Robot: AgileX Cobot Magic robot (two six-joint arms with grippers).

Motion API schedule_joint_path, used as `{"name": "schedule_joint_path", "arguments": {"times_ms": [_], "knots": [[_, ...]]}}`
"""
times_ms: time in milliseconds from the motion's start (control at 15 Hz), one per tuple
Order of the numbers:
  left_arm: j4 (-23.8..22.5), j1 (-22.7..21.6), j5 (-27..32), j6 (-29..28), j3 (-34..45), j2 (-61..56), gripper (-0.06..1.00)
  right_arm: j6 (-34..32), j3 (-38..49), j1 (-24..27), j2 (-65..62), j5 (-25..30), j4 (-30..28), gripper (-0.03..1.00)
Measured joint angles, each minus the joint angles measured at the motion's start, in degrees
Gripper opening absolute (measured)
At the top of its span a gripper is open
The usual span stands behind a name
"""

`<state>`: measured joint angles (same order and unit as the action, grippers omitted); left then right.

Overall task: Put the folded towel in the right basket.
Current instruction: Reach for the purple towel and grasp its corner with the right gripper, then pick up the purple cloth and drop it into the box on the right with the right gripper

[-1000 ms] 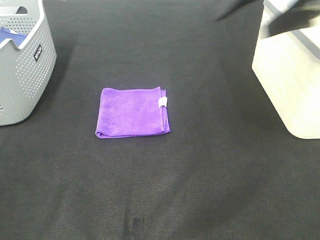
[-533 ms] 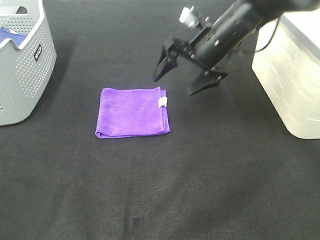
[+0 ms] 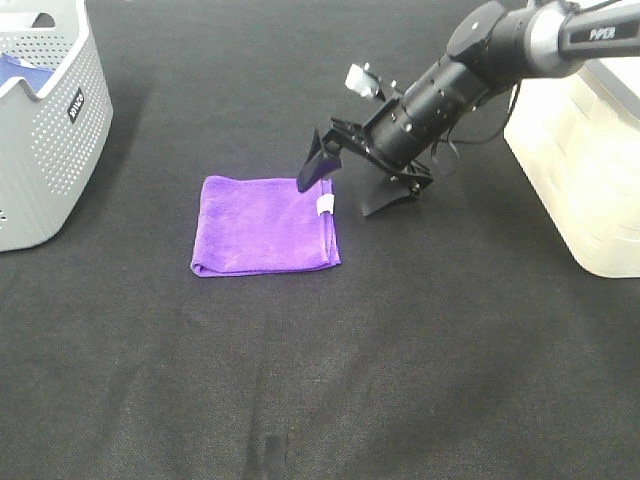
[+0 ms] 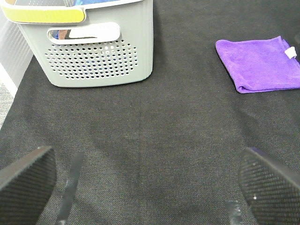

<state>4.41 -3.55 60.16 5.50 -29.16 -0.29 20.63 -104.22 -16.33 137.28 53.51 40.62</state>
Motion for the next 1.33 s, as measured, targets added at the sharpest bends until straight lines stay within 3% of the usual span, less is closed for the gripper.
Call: {"name": "schedule_joint_path", "arguments": {"times_ms": [533, 800, 933, 1200, 1267, 1333], "knots": [[0.00, 0.00, 0.00, 0.00, 0.00, 0.00, 0.99, 0.17, -0.92, -0.34, 2.98, -1.89, 3.95, 0.96], [0.00, 0.00, 0.00, 0.00, 0.00, 0.00, 0.99, 0.74, -1.95, -5.27, 5.61, -6.19, 8.71, 0.91], [0.00, 0.00, 0.00, 0.00, 0.00, 0.00, 0.99, 0.86, -1.95, -8.31, 6.02, -9.80, 8.71, 0.77], [0.00, 0.00, 0.00, 0.00, 0.00, 0.00, 0.99, 0.86, -1.95, -10.54, 7.45, -14.27, 9.00, 0.15], [0.00, 0.00, 0.00, 0.00, 0.00, 0.00, 0.99, 0.86, -1.83, -10.54, 7.45, -14.55, 9.05, 0.05], [0.00, 0.00, 0.00, 0.00, 0.00, 0.00, 0.99, 0.86, -1.83, -10.54, 7.45, -14.50, 9.00, 0.04]]}}
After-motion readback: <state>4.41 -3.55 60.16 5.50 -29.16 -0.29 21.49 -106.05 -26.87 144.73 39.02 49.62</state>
